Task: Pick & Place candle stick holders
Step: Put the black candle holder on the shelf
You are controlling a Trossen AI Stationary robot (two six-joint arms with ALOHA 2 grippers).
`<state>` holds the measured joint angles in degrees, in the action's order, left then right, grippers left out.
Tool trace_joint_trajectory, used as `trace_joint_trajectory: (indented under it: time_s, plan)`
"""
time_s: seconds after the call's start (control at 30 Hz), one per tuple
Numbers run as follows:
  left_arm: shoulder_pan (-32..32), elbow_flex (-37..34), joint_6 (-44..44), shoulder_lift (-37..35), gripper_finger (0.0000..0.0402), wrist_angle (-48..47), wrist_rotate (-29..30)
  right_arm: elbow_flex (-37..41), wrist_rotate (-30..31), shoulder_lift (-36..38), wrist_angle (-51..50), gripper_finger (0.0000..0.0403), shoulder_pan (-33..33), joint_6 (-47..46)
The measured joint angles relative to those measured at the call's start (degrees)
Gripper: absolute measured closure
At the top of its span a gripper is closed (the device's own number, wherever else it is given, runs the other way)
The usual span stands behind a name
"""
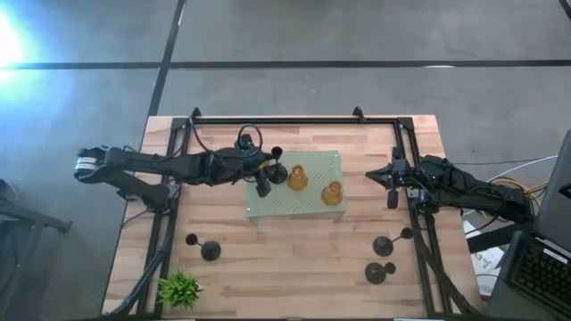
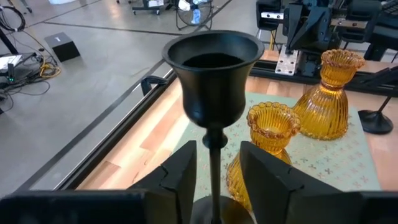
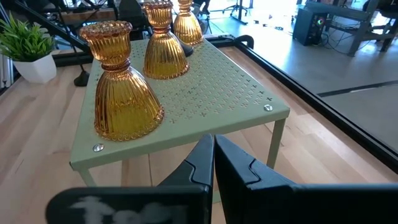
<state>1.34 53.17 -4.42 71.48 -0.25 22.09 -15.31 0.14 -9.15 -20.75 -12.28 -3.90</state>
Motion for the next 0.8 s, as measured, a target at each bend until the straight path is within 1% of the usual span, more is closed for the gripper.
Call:
trace_joint_trajectory:
  time_s: [0.13,0.27,0.47,0.57,0.7,0.8]
  plan:
    - [0.0,0.0,-1.0,-1.3,0.0256,-3.6,0.0,0.0,0.0,0.0,0.0,0.0394,0.0,0.0]
    - [-0.1,0.0,-2.8,-3.3,0.0251,-6.8,-0.8,0.0,0.0,0.0,0.0,0.0394,0.0,0.0]
    - [-1.0,0.0,-5.4,-7.4,0.0250,-8.6,-6.8,0.0,0.0,0.0,0.0,0.0394,0.0,0.0]
    - [-2.1,0.0,-6.0,-9.8,0.0250,-8.5,-9.3,0.0,0.0,0.0,0.0,0.0394,0.0,0.0]
    - [-4.5,0.0,-6.1,-12.8,0.0250,-8.3,-9.6,0.0,0.0,0.0,0.0,0.0394,0.0,0.0]
    - [-7.6,0.0,-6.1,-14.7,0.0250,-8.3,-9.6,0.0,0.0,0.0,0.0,0.0394,0.0,0.0]
